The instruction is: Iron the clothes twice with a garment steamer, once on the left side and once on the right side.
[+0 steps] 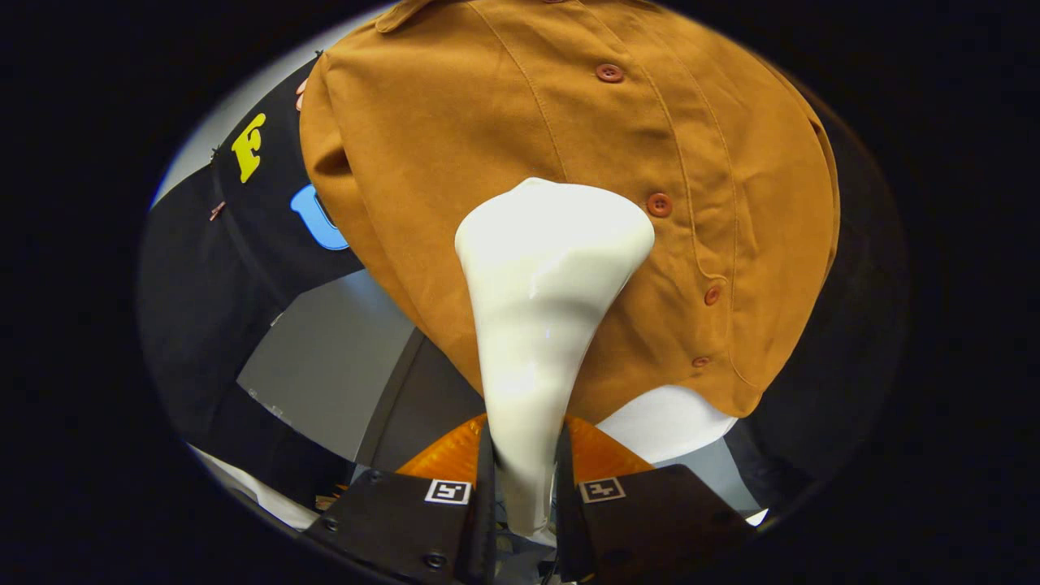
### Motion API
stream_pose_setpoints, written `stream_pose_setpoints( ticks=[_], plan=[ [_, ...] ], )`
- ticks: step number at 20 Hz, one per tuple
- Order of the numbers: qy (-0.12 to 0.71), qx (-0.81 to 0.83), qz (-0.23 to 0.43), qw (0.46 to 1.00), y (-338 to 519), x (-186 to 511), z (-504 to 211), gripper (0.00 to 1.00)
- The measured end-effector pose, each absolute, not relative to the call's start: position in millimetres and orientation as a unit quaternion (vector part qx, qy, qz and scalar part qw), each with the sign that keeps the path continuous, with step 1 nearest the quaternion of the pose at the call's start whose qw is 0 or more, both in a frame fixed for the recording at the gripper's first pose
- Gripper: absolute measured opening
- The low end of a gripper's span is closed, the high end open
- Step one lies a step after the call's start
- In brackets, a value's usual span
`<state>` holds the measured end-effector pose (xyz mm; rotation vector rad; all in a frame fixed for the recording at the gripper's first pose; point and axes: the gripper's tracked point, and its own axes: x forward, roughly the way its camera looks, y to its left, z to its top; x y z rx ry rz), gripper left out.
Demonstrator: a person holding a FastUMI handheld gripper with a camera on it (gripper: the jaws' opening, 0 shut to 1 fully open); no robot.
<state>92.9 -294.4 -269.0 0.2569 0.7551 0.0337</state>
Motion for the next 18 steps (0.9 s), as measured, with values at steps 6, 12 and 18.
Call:
stream_pose_setpoints(
  ticks=[6, 12, 18],
  plan=[
    [0.310, 0.109, -0.005, 0.944, -313.8, 61.9, -212.8, 0.33],
    [0.229, 0.088, -0.061, 0.968, -387.5, 57.4, -129.6, 0.33],
    [0.214, 0.091, -0.065, 0.970, -433.9, 86.5, -105.3, 0.33]
  ],
)
